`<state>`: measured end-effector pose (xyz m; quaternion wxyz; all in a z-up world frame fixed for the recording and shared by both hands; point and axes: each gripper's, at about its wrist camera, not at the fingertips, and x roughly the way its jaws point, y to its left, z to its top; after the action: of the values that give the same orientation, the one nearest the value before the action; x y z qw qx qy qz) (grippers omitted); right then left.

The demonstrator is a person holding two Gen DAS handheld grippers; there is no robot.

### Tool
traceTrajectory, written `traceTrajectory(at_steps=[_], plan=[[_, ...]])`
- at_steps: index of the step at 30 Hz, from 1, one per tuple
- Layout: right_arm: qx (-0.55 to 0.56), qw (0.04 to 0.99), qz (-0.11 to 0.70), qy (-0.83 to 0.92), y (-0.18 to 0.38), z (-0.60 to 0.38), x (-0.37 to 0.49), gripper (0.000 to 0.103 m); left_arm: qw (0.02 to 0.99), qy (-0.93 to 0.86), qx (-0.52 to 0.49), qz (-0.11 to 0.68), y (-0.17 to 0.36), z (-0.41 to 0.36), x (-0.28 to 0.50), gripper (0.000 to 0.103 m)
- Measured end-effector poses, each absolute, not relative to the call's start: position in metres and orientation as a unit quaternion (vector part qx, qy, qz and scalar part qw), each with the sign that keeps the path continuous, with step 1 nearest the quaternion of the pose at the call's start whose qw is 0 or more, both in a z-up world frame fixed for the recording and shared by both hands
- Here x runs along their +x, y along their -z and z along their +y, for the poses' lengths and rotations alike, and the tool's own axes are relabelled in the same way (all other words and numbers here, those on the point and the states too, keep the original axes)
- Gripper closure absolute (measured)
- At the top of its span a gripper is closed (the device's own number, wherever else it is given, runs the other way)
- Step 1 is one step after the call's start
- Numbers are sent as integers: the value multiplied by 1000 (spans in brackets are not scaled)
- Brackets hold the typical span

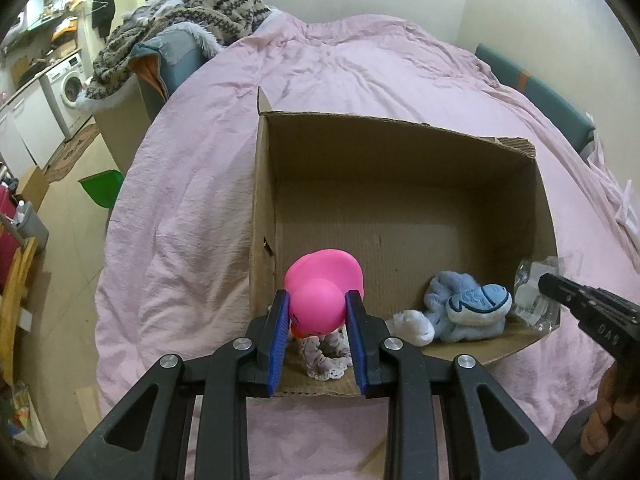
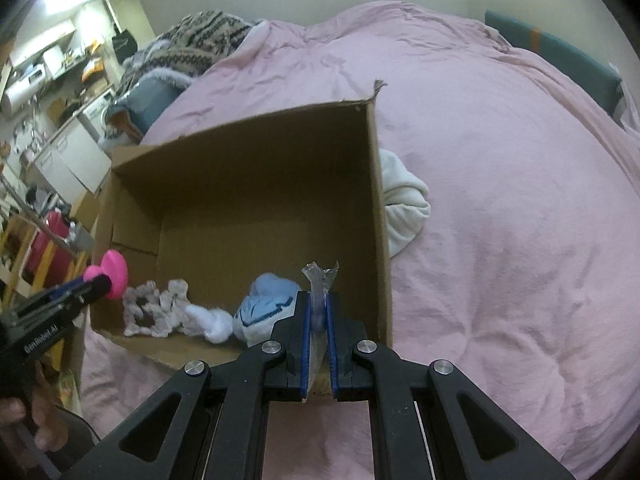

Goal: Organize soft objects
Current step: 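Lower the pink duck and plastic bag into the box and open both tools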

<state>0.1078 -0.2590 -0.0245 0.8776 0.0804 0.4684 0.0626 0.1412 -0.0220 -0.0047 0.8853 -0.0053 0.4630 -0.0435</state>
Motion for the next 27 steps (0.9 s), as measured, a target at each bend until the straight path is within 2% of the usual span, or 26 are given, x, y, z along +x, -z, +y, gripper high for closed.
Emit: traceTrajectory(at_steps=[24,26,27], plan=[[89,877,467,-72,23,-257,109,92,883,51,1,466,5,-25,138,78],[97,875,468,-74,22,-259,108,87,884,53,1,465,5,-26,138,78],[101,875,467,-75,22,-260,108,78,884,54,1,464,5,-26,138,77]])
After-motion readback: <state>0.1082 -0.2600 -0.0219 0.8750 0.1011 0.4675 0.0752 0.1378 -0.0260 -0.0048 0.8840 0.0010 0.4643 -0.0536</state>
